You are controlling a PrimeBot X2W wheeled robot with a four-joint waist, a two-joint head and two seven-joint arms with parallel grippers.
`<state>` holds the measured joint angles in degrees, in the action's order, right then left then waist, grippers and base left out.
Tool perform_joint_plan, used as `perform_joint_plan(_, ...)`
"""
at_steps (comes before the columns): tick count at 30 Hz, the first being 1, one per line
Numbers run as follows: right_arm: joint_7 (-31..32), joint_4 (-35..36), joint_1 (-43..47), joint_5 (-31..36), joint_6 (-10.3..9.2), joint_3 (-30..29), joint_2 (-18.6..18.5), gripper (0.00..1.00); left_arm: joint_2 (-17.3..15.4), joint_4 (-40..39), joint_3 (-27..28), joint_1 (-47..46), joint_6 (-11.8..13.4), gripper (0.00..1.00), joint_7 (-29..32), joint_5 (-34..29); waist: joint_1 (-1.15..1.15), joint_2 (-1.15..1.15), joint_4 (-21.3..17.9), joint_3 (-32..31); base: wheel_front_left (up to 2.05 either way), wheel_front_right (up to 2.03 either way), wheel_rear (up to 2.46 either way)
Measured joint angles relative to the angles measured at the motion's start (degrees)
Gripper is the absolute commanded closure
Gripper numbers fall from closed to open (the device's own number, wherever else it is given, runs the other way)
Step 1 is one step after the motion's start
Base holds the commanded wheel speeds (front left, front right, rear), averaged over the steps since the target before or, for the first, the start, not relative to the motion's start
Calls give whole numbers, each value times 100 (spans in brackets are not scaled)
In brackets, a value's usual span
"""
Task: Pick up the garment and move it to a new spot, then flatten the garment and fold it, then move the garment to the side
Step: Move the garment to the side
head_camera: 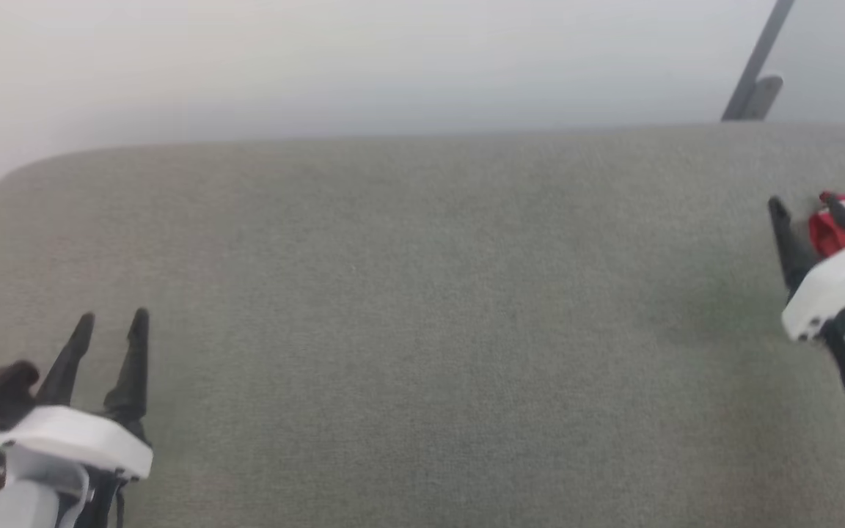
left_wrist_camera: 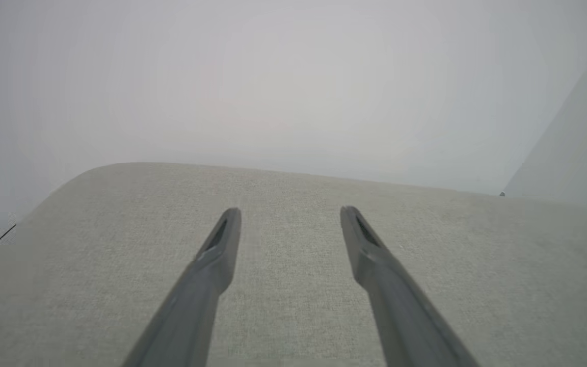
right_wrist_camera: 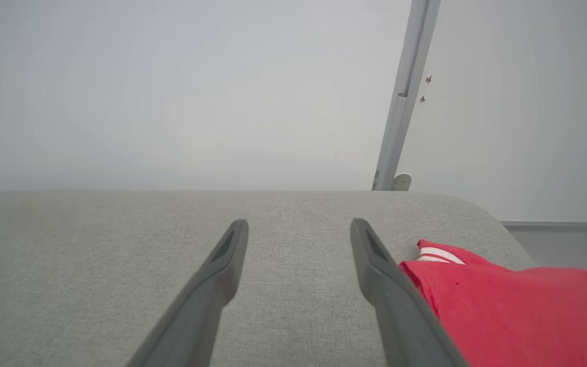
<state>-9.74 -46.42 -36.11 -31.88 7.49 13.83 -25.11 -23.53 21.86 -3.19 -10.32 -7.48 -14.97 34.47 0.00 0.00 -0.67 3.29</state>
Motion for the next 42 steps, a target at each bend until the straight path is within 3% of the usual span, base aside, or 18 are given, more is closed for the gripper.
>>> perform_joint_plan(19,-438,947,1588,-31,0,-517,305,0,32,-527,466,1077,8,0,0,27,0,0,175,-387,0,0,0)
perform_joint_plan(42,-156,2383,2866,671,0,-1369,926,0,71,-666,534,1272,8,0,0,-75,0,0,124,-400,0,0,0)
